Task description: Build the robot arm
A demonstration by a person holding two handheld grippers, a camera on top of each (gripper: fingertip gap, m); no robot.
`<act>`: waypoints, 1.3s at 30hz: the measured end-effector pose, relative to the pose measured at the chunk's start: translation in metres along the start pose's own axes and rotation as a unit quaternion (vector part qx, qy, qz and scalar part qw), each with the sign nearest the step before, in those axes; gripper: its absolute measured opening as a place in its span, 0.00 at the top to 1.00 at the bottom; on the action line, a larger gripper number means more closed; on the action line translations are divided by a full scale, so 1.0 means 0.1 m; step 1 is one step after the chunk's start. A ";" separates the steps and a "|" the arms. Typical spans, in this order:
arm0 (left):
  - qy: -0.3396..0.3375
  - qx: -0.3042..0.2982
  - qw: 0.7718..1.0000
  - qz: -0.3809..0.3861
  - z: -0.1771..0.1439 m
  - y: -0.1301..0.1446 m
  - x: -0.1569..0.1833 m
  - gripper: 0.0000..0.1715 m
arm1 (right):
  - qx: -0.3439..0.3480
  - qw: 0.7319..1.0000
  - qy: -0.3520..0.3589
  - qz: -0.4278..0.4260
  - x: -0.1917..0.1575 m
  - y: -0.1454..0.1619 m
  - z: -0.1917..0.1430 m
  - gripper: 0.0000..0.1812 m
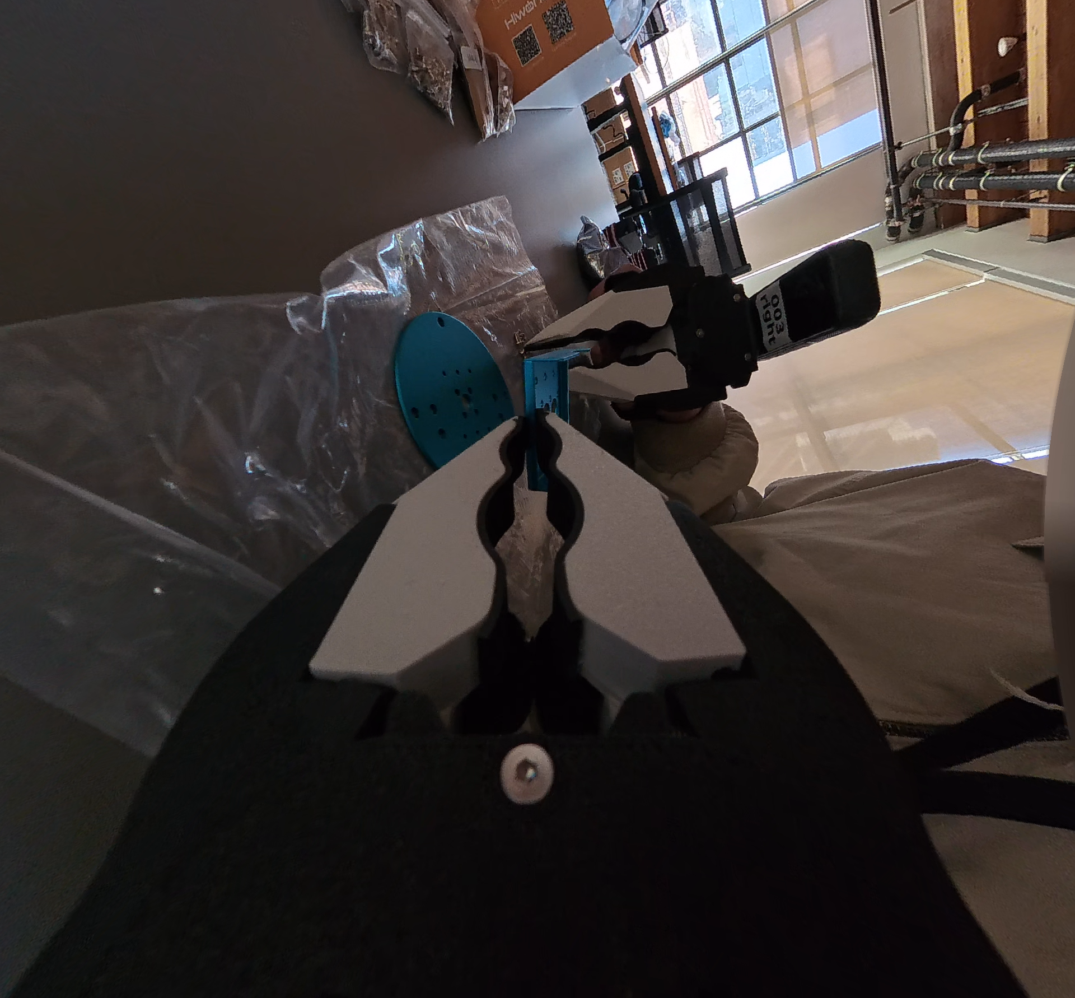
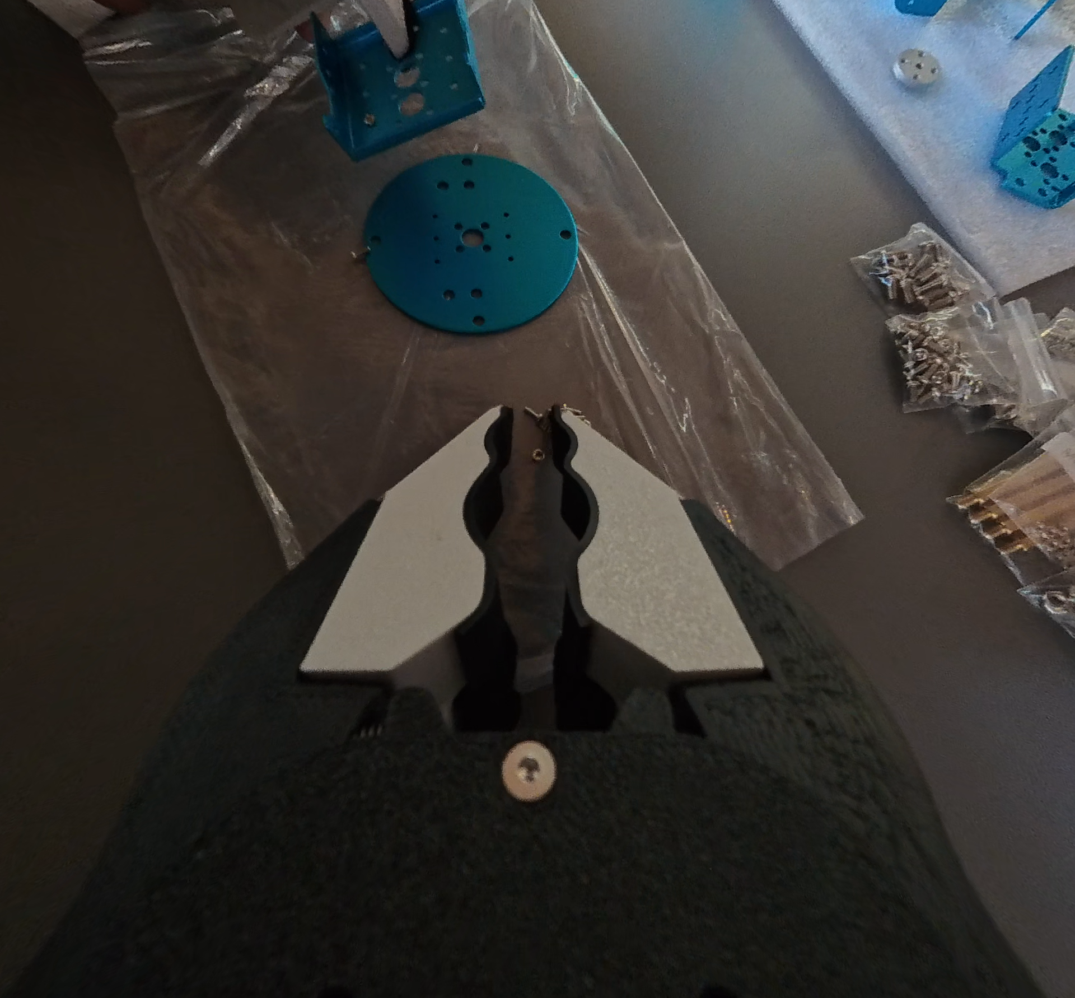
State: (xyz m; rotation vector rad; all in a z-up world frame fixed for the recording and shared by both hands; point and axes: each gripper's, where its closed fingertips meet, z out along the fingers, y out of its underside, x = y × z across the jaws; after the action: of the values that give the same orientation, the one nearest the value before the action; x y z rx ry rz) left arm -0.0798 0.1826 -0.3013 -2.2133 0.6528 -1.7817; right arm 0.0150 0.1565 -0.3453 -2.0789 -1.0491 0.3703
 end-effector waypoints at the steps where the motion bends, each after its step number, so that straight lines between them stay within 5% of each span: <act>1: 0.000 0.000 1.000 0.000 0.00 0.00 0.00 0.99 | -0.002 1.000 0.001 0.000 0.00 0.01 0.00 0.93; 39: -0.002 -0.001 1.000 0.005 0.02 0.01 0.02 0.99 | -0.001 1.000 -0.007 -0.026 -0.07 0.01 0.00 0.99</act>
State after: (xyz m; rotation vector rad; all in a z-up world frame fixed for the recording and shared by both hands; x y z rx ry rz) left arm -0.0783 0.1806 -0.3007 -2.2100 0.6626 -1.7734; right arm 0.0113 0.1501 -0.3469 -2.0483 -1.1096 0.3581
